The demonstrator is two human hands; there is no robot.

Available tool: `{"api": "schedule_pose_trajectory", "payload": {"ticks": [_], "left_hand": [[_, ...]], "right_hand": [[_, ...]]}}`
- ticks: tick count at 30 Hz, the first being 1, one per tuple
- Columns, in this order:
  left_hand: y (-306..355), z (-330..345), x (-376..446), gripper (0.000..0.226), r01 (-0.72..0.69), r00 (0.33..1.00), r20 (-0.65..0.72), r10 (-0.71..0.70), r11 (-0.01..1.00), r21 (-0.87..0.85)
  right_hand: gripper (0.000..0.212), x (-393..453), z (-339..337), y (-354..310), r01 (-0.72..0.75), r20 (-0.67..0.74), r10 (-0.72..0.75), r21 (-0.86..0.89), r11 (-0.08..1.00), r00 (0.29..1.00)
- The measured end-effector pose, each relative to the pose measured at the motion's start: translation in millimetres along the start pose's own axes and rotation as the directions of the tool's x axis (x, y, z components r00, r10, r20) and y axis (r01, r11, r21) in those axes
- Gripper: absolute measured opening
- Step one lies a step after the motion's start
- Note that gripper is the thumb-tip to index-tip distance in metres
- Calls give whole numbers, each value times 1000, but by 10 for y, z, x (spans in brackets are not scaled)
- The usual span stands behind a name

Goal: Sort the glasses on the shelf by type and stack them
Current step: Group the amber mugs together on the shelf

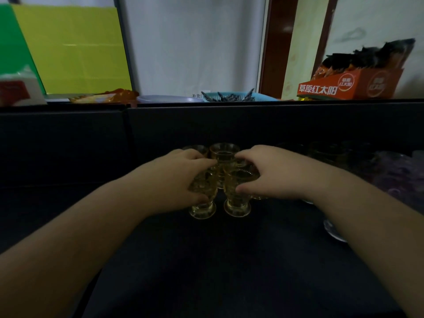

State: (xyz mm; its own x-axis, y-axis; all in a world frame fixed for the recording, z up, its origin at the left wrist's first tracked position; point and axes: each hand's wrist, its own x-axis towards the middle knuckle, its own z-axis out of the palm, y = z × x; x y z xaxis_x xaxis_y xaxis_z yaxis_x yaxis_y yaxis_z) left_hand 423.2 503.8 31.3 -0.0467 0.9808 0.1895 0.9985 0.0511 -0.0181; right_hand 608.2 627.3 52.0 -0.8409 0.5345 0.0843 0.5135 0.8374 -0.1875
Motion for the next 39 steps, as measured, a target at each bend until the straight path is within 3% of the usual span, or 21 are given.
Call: {"api": "schedule_pose_trajectory", "payload": {"ticks": [3, 8, 17, 21, 25, 28, 31, 39], "left_hand": [[-11, 35, 23, 80, 13, 1000, -25, -13, 1000, -4], [-24, 23, 9, 71, 52, 998, -29, -52, 999, 9], [30, 38, 27, 61, 87, 996, -18, -88, 994, -72], [23, 85, 14, 71, 86, 995, -41, -87, 996, -24], [144, 97, -39, 78, 74, 989, -135, -62, 993, 87], [387, 51, -100, 78, 42, 980, -199, -19, 992, 115], [803, -23, -116, 77, -22, 970, -240, 46, 995, 102], [2118, 94, 183, 82, -130, 976, -180, 120, 991, -43]], "right_hand": [[57, 88, 45, 11, 3, -8, -3, 33, 999, 1000], [68, 234, 92, 47, -1, -11, 1, 39, 999, 1000], [57, 158, 158, 11, -16, -63, 22, 107, 994, 998], [43, -130, 183, 10, -31, -132, 43, 87, 996, 990], [58, -521, 158, 91, -58, -214, 55, -6, 998, 975], [73, -863, 84, 220, -82, -267, 56, -88, 993, 962], [70, -1254, -31, 434, -92, -333, 44, -128, 988, 942], [72, -2186, -324, 1394, -143, -347, 73, -183, 973, 935]]}}
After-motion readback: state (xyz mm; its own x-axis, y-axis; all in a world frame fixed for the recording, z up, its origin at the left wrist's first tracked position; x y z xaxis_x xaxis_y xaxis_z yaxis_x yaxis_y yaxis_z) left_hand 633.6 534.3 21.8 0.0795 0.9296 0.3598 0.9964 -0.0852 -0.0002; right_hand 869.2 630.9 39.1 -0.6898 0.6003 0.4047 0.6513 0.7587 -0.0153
